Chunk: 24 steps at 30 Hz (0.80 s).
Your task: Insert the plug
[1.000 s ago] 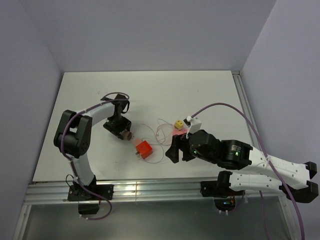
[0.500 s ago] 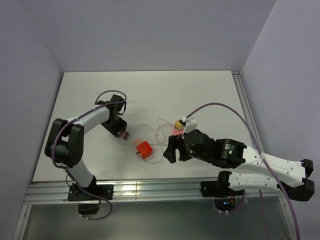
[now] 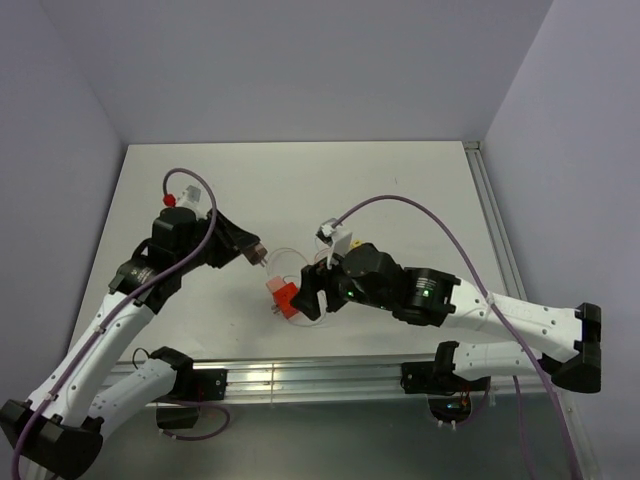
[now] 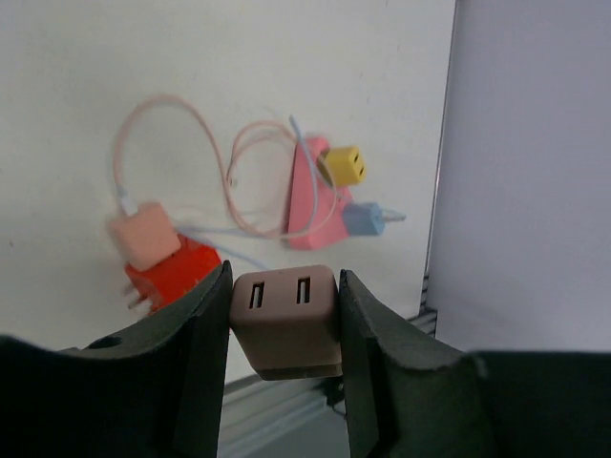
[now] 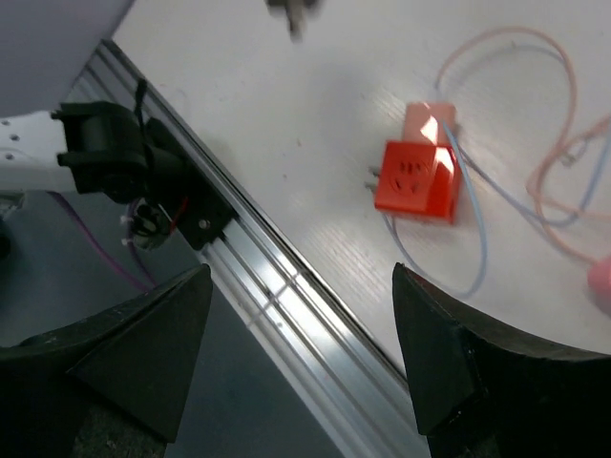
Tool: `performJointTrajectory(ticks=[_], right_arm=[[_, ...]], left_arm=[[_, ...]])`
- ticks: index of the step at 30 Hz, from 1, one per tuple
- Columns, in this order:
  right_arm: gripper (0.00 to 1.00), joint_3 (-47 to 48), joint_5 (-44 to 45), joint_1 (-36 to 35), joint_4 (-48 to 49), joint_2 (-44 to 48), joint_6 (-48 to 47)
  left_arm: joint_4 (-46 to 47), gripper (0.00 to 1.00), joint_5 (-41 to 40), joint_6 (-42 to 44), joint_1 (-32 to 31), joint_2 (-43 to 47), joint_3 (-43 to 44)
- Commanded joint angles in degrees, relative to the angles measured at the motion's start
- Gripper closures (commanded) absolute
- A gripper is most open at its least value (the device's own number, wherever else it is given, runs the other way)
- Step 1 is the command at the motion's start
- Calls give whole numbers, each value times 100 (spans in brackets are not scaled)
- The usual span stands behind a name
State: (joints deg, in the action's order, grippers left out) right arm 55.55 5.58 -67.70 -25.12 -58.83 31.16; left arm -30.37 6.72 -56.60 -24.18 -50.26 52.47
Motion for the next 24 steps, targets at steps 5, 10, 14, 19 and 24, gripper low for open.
performJointTrajectory(ticks=[5, 10, 14, 19, 24], right_arm=[[16, 922, -75, 108, 1396, -1164, -374], [18, 1134, 66, 205, 1589, -1666, -303], [22, 1098, -48, 292, 1862, -1860, -259], [47, 1116, -49, 459, 1932, -2062, -172], [100, 950, -356, 670, 1871, -2098, 4]], left_arm=[[66, 100, 664, -334, -385, 394, -404], [49, 100, 796, -334, -464, 429, -299], [84, 100, 909, -325, -508, 412, -290], [189, 100, 1059, -396, -543, 482, -325], [67, 62, 867, -211, -535, 526, -193]])
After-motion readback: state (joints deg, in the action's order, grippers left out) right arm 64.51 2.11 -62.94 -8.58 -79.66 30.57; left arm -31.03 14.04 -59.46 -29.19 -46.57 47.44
